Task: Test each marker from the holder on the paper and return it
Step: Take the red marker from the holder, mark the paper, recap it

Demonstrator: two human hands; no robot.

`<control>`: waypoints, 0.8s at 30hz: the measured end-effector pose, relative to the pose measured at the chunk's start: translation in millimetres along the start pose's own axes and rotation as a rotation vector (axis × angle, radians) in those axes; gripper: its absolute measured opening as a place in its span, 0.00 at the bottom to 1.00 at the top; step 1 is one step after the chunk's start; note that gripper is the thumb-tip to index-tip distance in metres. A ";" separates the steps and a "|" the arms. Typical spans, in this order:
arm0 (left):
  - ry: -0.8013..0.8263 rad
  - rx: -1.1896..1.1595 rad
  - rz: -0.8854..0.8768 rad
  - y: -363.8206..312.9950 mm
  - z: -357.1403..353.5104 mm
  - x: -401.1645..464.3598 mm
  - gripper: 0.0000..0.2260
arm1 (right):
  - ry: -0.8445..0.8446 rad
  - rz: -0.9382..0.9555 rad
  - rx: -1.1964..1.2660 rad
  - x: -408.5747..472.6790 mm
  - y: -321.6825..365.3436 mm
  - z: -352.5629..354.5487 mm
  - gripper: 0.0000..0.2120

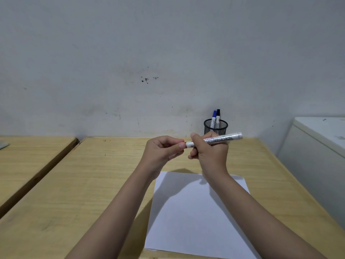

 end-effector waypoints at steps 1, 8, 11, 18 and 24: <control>-0.008 0.011 -0.027 -2.1 -1.2 -0.3 0.04 | -0.007 0.015 0.013 -0.6 1.6 0.0 0.14; -0.049 0.128 -0.129 -8.1 -2.4 -3.6 0.04 | 0.061 -0.247 -0.046 5.5 -11.7 2.4 0.16; -0.152 0.213 -0.142 -5.4 6.2 0.9 0.03 | 0.139 -0.371 -0.267 3.5 -19.3 3.1 0.22; -0.111 0.330 -0.168 -8.7 2.7 15.7 0.05 | 0.203 0.664 -0.975 17.0 16.4 8.9 0.12; -0.079 0.353 -0.221 -11.6 -17.0 43.4 0.11 | 0.196 0.721 -0.924 37.0 38.7 21.5 0.20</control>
Point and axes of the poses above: each hand's wrist, its own x-axis towards the middle knuckle, its own z-axis out of the back of the hand, y = z × x, the point moved 5 cm from there along x, towards the middle knuckle, and after that the axes turned 9 degrees about -z, right-handed, at the moved point
